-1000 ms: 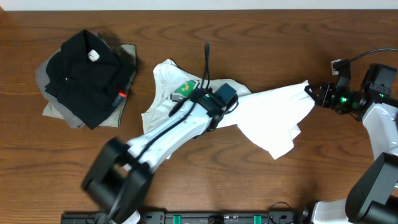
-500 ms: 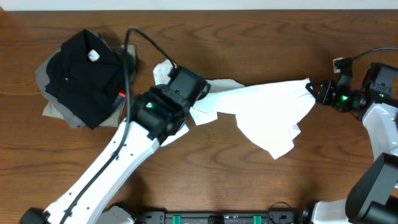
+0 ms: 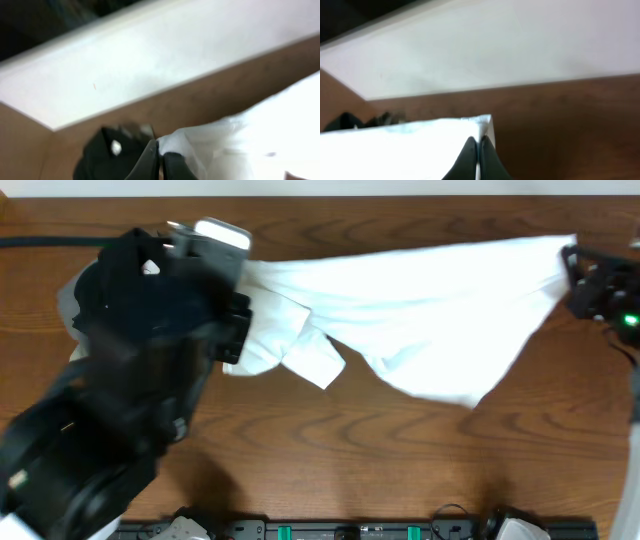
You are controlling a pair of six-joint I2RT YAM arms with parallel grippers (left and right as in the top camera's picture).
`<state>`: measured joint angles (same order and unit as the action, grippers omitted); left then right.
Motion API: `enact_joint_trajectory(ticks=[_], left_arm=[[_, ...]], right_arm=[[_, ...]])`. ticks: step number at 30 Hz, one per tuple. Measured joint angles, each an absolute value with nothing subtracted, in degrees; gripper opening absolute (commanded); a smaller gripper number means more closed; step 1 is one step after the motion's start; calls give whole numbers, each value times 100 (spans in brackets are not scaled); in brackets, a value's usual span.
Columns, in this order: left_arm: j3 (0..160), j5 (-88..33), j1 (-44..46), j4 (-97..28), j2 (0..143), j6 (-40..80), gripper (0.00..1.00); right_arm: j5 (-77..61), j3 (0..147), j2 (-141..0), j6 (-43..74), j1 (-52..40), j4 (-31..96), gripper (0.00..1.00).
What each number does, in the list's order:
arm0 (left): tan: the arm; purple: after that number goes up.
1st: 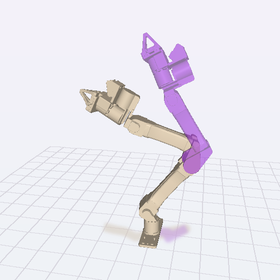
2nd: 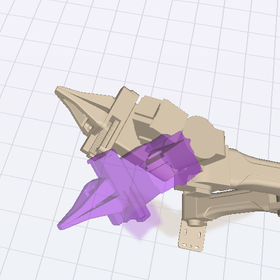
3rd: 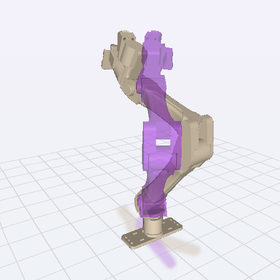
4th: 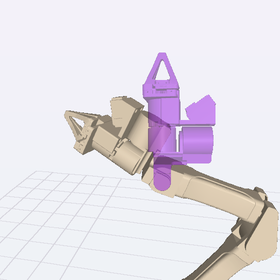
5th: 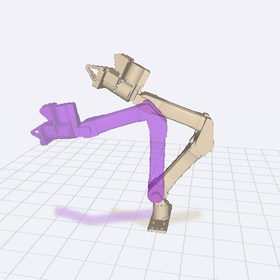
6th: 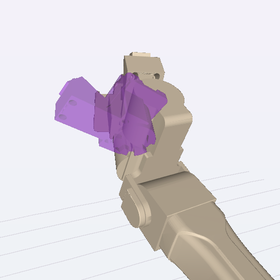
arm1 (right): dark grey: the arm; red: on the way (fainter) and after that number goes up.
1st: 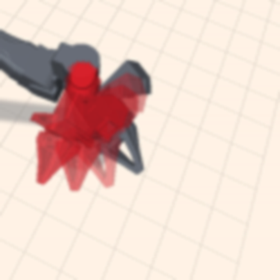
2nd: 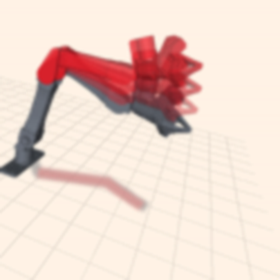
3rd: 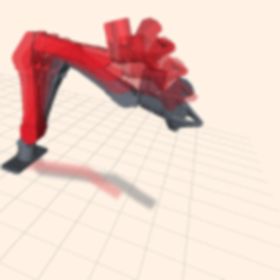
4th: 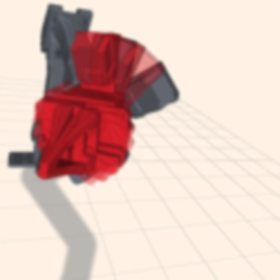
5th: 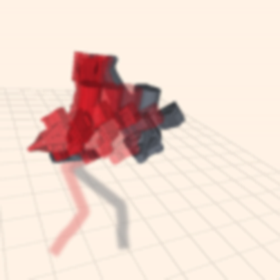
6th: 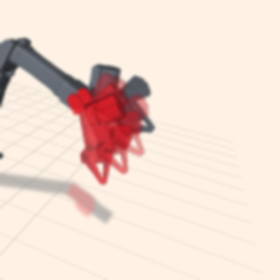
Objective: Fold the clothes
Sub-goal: 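Lift the shirt high with both grippers, stretching it between them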
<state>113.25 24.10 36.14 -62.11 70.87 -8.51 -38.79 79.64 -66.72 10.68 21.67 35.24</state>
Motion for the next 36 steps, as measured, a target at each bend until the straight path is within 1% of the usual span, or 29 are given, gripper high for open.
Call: enact_joint_trajectory(ticks=[5,10,17,24,30,36], left_arm=[[12022,2224,3614,-6171,7140,-1076,6],[12490,1824,3616,-6254,7201,-1205,6],[12820,1487,3616,-6652,7185,-1229,6],[12829,1385,3616,-6904,7430,-1229,6],[12829,1385,3616,-6895,7926,-1280,6],[12829,1520,3614,-6154,8329,-1841,6]], right_arm=[[-3072,9297,-6324,1157,2167,4554,1],[-2268,10101,-6322,1173,2167,5078,1],[-1603,10689,-6368,1173,2167,5900,1],[-906,10777,-6375,1170,2167,6602,1],[-655,10777,-6438,1170,2167,6580,1],[-666,10794,-6757,1127,2167,5555,1]])
